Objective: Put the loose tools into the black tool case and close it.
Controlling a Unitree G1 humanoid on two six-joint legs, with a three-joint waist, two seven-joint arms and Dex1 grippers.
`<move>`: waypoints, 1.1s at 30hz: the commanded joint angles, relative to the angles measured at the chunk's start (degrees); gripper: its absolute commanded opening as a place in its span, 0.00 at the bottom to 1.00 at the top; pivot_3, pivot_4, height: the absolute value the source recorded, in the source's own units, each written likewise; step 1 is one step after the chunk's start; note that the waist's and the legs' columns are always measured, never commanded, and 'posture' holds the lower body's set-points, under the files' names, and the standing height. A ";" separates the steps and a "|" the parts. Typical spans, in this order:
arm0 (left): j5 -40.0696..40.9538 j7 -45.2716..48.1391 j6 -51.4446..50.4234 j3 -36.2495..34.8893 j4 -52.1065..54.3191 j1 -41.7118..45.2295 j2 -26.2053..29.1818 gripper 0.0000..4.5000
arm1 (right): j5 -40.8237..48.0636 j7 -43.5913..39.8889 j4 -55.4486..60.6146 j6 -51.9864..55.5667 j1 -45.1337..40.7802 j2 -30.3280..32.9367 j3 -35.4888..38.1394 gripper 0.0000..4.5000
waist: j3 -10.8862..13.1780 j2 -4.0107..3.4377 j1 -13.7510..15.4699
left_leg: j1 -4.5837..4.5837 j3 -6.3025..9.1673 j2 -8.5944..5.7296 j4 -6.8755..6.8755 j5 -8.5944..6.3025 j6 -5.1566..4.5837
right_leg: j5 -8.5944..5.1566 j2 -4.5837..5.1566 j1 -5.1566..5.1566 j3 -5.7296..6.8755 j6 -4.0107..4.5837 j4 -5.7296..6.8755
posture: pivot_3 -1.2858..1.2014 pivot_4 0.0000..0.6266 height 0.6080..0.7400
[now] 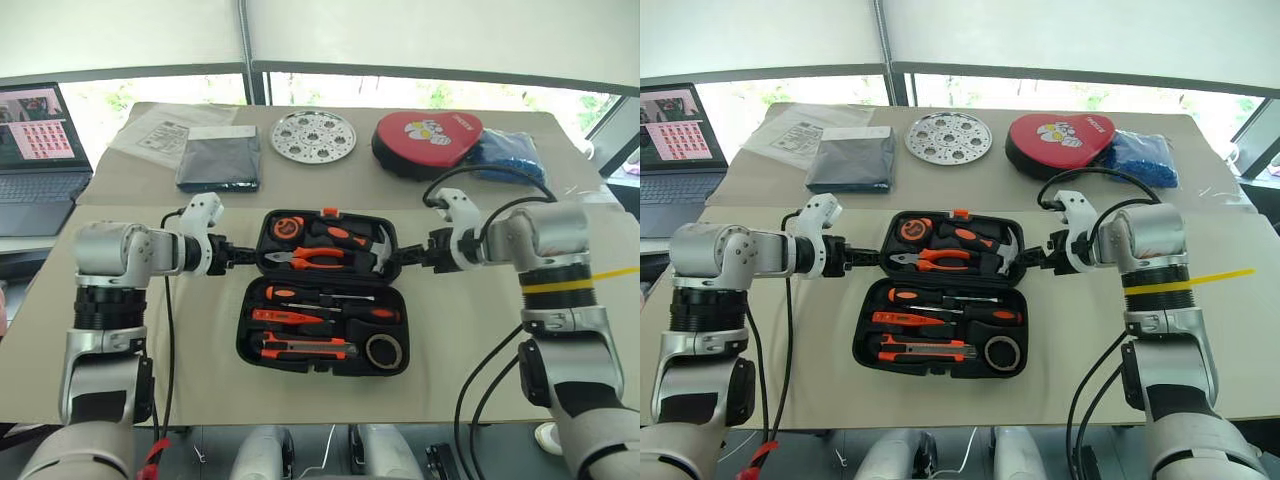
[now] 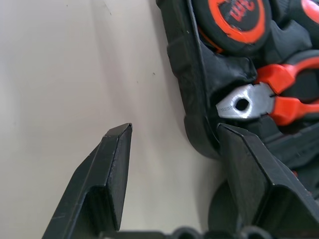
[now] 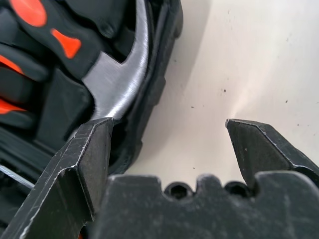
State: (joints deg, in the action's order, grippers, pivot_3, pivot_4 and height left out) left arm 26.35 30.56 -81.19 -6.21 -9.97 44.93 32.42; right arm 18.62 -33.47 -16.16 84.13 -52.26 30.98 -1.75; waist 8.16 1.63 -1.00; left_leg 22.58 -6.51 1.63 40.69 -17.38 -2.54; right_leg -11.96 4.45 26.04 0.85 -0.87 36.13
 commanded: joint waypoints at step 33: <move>-1.48 12.59 51.64 -10.62 22.22 -27.01 -3.05 0.00 | -3.32 -9.72 24.53 -46.48 22.55 7.52 -0.42 0.01 | -0.09 -0.09 0.25 | 0.00 -0.01 0.11 -0.02 0.09 0.15 | 0.13 -0.03 0.05 -0.06 0.05 0.01 | 0.52 0.24 1.00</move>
State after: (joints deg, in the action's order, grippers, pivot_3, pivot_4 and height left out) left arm 28.01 40.80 -41.64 -14.75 8.43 18.90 27.38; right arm 18.38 -41.78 5.27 44.72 -31.71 35.80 -2.85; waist 8.07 1.54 -0.75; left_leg 22.62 -6.54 1.75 40.63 -17.29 -2.40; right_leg -11.84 4.43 26.11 0.80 -0.83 36.08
